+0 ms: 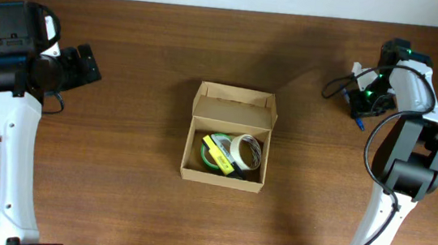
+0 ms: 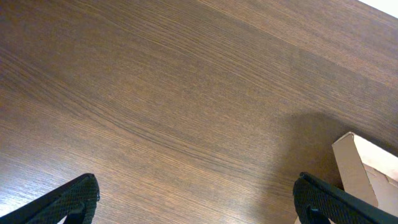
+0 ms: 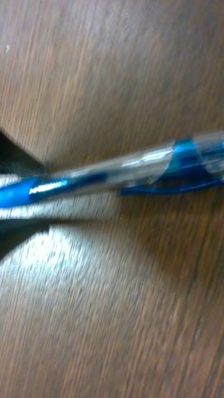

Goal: Pack container

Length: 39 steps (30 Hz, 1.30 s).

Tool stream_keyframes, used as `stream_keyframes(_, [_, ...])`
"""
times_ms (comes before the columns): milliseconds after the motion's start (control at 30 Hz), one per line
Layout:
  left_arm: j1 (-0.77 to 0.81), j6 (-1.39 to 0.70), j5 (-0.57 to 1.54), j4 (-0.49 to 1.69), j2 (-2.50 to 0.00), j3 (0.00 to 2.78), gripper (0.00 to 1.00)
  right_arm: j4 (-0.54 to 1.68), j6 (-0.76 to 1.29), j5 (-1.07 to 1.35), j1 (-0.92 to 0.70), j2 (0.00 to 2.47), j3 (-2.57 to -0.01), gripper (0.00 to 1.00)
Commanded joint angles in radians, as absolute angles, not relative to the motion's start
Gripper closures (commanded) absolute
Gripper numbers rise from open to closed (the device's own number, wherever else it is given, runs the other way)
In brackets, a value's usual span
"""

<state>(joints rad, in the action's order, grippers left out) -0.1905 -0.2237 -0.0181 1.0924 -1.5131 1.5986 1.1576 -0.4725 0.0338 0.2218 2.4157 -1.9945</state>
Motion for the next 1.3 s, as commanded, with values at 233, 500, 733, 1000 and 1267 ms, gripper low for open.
stream_keyframes(233, [-0.194, -0.208, -0.022, 1.093, -1.517, 1.599, 0.01, 1.163, -0.434, 0.173, 0.197, 2.516, -1.963, 0.96])
stream_keyframes(500, [-0.194, -0.208, -0.022, 1.091, -1.517, 1.599, 0.01, 1.267, -0.41, 0.176, 0.197, 2.506, -2.049, 0.96])
stream_keyframes(733, [-0.194, -0.208, -0.022, 1.085, -1.517, 1.599, 0.01, 1.466, -0.402, 0.207, 0.176, 2.447, -2.492, 0.96])
stream_keyframes(1000, [-0.194, -0.208, -0.022, 1.085, -1.517, 1.599, 0.01, 1.685, -0.358, 0.388, 0.054, 2.437, -3.068, 0.96])
stream_keyframes(1267, [-0.194, -0.208, -0.022, 1.087, -1.517, 1.599, 0.01, 1.699, -0.338, 0.424, -0.256, 2.396, -3.114, 0.96])
